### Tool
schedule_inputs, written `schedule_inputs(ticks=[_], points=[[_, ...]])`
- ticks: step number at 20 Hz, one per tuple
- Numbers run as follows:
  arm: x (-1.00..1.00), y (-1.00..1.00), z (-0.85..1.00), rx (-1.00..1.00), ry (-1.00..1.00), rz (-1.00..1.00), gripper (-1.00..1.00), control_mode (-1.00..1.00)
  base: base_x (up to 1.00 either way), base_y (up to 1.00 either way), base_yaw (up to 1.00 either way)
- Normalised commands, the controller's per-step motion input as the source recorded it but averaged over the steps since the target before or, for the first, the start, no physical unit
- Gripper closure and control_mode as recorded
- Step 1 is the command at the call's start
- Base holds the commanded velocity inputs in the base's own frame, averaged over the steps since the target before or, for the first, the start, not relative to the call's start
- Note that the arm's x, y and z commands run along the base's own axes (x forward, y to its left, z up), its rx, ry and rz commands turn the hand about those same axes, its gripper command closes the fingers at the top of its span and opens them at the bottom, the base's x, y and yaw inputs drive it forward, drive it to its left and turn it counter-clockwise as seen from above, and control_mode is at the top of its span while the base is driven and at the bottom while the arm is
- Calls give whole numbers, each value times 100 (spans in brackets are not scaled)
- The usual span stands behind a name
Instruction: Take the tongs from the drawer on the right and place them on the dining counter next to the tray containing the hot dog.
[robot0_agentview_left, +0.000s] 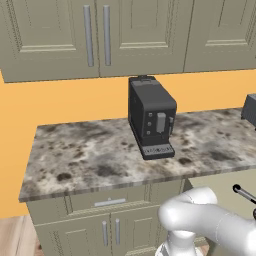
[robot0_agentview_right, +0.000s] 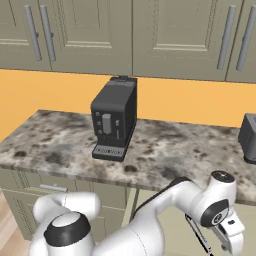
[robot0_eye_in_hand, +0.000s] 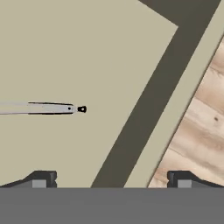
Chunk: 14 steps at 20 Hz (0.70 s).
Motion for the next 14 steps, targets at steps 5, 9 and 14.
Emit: schedule_inputs(ticks=[5,9,14], points=[[17,21,-18,0,-7,26,-100,-100,0,0,0],[24,36,-12,0,-2,32,-100,-100,0,0,0],[17,24,-8,0,1,33,-100,-100,0,0,0]])
